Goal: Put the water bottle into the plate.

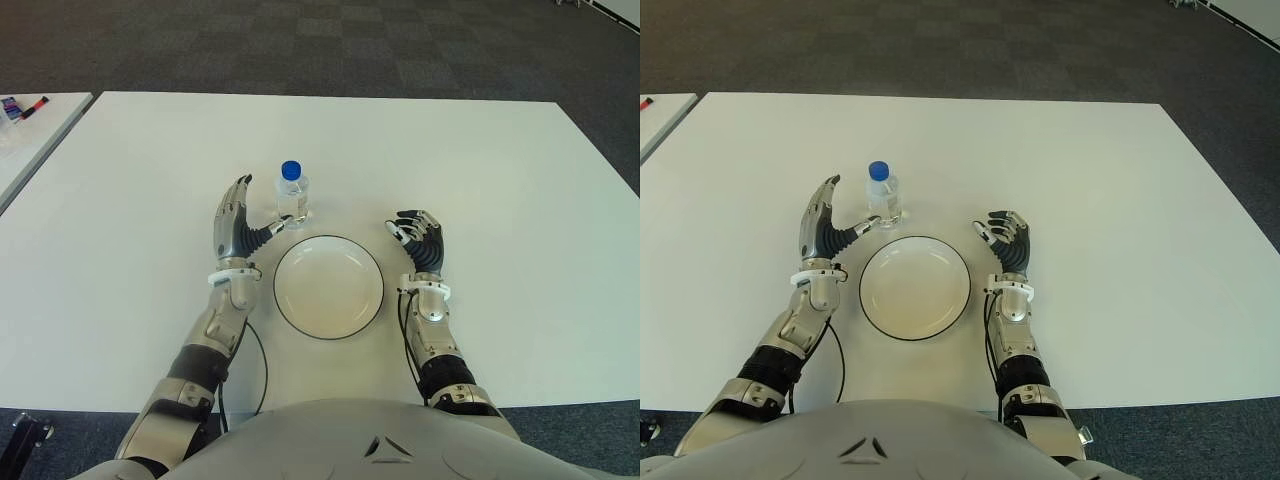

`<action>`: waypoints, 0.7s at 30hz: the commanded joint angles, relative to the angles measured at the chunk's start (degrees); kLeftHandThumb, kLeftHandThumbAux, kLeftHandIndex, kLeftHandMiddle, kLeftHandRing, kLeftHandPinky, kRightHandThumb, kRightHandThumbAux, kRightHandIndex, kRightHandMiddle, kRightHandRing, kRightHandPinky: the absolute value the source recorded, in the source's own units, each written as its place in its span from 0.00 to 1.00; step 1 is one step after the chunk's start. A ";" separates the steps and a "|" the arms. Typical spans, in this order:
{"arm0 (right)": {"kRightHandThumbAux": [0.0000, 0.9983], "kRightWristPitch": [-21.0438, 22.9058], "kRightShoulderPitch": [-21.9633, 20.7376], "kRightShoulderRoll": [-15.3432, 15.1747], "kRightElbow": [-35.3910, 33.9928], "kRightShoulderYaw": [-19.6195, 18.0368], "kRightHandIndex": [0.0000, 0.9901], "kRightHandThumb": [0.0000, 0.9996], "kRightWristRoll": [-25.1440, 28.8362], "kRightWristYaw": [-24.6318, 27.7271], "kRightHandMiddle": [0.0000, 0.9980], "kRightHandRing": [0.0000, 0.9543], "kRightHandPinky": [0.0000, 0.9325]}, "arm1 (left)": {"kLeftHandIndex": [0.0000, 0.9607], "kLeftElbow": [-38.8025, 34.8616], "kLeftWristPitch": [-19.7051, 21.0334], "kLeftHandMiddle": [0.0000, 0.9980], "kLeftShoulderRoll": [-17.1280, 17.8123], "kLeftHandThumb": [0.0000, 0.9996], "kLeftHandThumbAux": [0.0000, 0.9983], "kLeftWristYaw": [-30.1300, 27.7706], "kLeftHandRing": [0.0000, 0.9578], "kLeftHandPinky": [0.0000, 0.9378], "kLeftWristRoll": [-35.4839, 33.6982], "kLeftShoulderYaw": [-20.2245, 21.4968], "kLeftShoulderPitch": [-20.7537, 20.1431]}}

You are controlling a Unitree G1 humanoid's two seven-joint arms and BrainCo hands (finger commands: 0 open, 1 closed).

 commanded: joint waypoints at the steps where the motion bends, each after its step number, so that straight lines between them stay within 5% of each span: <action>1: 0.72 1.39 1.45 0.33 2.68 -0.45 0.42 0.70 0.75 0.17 0.41 0.43 0.43 | 0.00 2.65 -0.67 0.14 0.69 0.00 0.54 1.09 0.11 0.00 1.27 -1.31 -1.24; 21: 0.72 0.41 0.71 0.14 4.20 -0.70 0.42 0.70 1.24 0.53 0.42 0.44 0.44 | 0.00 -4.82 0.37 0.01 -0.18 0.00 0.59 -12.87 0.00 0.00 -9.00 -0.26 1.83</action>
